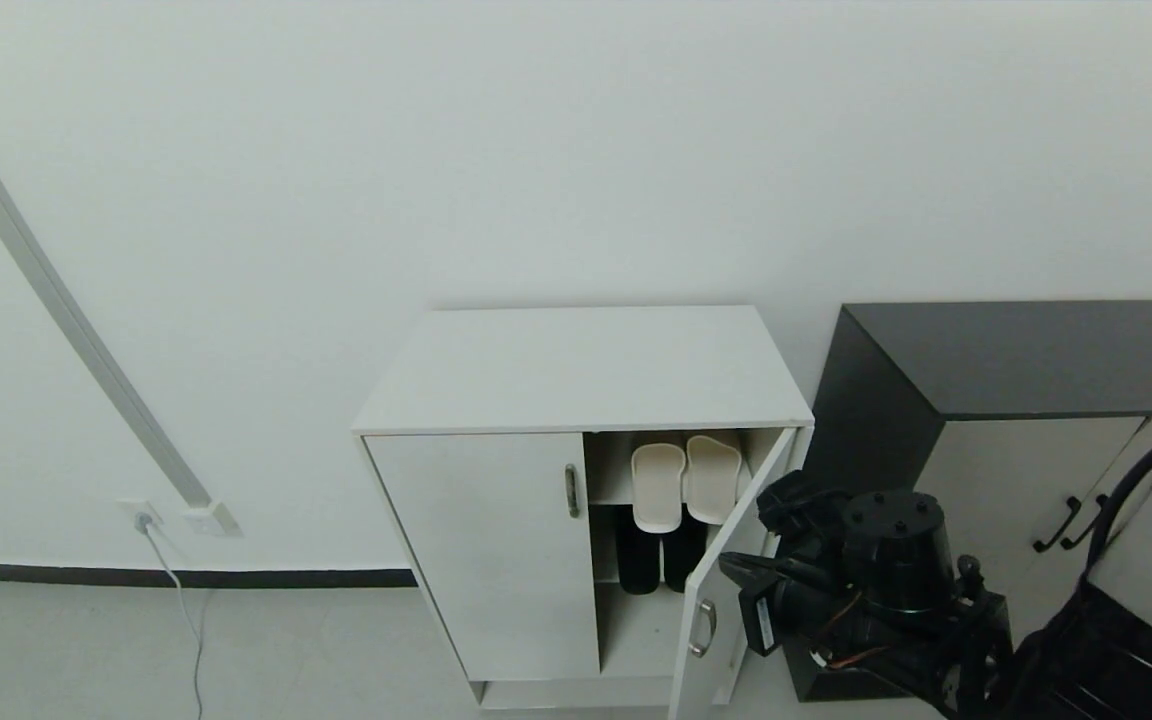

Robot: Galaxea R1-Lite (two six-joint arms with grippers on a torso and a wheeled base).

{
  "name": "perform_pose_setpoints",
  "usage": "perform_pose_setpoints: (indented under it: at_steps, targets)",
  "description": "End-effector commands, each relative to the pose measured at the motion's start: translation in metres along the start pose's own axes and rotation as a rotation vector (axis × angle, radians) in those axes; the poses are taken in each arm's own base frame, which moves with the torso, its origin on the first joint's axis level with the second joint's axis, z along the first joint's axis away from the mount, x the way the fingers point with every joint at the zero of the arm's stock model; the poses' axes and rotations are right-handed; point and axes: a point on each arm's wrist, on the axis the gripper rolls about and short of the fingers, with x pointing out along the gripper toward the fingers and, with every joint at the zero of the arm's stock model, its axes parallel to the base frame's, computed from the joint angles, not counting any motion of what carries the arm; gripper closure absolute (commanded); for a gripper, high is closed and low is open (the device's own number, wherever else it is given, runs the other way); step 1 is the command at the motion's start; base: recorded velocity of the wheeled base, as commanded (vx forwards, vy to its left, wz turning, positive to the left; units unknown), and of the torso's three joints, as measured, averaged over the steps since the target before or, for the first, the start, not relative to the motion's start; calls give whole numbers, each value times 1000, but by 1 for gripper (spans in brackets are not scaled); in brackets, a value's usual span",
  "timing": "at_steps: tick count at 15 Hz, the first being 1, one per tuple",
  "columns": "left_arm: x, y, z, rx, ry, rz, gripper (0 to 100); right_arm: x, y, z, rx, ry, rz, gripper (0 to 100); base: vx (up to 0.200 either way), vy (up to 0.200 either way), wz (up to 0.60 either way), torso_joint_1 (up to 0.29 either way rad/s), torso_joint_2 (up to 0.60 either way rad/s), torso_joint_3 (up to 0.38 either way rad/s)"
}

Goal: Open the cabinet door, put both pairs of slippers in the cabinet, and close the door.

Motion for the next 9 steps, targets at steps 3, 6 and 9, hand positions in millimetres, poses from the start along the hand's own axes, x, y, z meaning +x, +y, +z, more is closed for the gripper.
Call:
perform_pose_setpoints:
  at_steps: [3,6,9]
  targets:
    - [0,0,0,0,1,0,100,32,-11,-11,12,15,-30,100,0,0,0,0,0,0]
    - [0,0,0,0,-1,0,100,46,-15,-11,16,5,-22,100,0,0,0,0,0,0]
    - [0,0,0,0,-1,0,100,54,-19,-10,20,-4,-26,100,0,0,0,0,0,0]
